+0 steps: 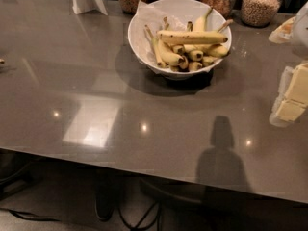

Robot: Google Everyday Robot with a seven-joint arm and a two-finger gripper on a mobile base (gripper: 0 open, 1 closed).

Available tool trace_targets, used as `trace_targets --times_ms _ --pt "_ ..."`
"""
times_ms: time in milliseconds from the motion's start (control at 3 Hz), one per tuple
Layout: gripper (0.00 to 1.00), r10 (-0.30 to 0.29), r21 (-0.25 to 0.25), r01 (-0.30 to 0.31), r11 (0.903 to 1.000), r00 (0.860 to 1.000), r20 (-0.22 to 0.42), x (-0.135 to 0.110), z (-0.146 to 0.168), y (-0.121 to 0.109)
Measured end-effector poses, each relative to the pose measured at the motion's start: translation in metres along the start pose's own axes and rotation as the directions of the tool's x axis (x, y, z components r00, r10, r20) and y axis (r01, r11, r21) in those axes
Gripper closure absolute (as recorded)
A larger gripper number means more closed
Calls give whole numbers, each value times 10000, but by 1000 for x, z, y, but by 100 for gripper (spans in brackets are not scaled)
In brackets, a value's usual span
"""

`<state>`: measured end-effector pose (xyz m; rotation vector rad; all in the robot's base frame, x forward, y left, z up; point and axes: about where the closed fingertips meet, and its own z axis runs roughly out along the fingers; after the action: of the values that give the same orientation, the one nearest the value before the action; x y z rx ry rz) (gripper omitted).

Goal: Pick banana from white bowl

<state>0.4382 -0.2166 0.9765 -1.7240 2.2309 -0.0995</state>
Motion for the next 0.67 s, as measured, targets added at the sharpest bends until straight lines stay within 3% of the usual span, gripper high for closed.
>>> trace_targets --times_ms 333,667 --pt "0 0 0 0 10000 10000 0 0 0 0" --pt "0 -223 486 177 9987 9951 960 -14 3 -10"
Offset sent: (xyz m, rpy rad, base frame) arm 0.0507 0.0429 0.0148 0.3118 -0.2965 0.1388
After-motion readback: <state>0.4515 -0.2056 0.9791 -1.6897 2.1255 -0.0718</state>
